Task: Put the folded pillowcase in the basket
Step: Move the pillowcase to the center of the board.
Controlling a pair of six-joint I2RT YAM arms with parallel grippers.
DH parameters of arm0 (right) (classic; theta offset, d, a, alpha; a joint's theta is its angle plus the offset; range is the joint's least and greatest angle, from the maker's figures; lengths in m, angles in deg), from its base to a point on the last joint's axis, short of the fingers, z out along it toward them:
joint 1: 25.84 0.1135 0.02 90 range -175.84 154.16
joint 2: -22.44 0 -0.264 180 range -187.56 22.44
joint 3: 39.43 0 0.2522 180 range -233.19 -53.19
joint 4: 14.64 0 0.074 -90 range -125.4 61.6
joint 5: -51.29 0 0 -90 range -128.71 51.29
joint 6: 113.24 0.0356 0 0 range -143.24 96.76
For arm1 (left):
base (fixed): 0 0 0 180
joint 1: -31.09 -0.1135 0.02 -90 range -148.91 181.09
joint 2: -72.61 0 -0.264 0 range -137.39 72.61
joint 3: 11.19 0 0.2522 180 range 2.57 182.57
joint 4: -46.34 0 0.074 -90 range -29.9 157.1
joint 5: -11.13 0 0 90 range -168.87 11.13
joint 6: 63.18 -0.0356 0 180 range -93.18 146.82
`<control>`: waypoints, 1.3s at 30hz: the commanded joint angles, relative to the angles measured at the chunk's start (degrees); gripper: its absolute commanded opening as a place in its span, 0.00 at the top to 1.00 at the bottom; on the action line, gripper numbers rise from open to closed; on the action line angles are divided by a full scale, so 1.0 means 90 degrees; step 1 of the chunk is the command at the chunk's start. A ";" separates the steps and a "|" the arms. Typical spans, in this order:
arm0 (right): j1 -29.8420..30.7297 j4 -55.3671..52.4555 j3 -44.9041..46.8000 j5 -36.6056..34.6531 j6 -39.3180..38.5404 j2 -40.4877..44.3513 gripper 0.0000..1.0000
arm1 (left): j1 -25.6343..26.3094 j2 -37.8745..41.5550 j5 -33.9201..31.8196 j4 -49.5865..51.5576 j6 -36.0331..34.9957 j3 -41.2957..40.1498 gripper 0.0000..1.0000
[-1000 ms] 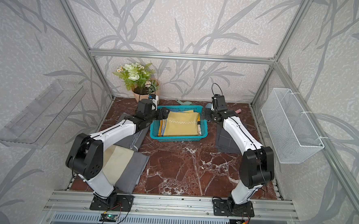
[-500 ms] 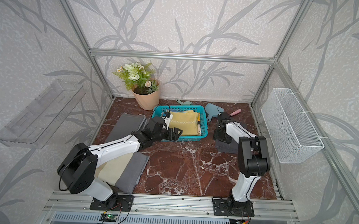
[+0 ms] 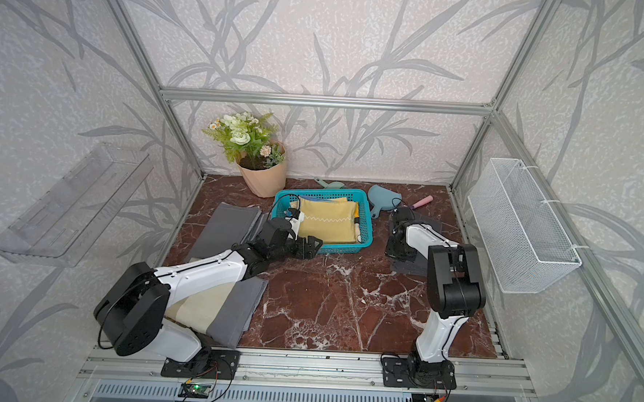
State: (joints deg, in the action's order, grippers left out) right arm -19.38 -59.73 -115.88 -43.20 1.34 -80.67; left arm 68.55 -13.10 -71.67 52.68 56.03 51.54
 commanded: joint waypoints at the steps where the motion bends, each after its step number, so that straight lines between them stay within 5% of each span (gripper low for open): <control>1: 0.0215 -0.0242 0.0588 0.0492 0.0218 0.0186 1.00 | 0.0037 0.0226 -0.0136 -0.0031 0.0055 -0.0125 0.14; 9: 0.0834 -0.0172 0.1646 0.0786 0.0760 0.1585 0.97 | 0.0063 0.0324 -0.0128 0.0003 0.0053 -0.0156 0.14; 24: 0.3152 0.0365 0.3268 0.1443 0.2715 0.3072 0.95 | 0.0081 0.0687 -0.0376 0.0170 0.0006 -0.0417 0.14; 32: 0.4567 0.1664 0.2956 0.1485 0.3690 0.2514 0.91 | 0.0086 0.0642 -0.0350 0.0154 0.0062 -0.0310 0.13; 35: 0.4969 0.2178 0.2623 0.1564 0.3894 0.1963 0.72 | 0.0082 0.0741 -0.0492 0.0287 0.0016 -0.0302 0.13; 39: 0.5371 0.3110 0.2505 0.1735 0.4136 0.1809 0.20 | 0.0082 0.0916 -0.0658 0.0406 0.0040 -0.0418 0.12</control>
State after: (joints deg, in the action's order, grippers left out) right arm 26.91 -36.98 -93.50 -28.86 35.67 -63.40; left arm 69.07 -7.40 -75.60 55.07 56.42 48.46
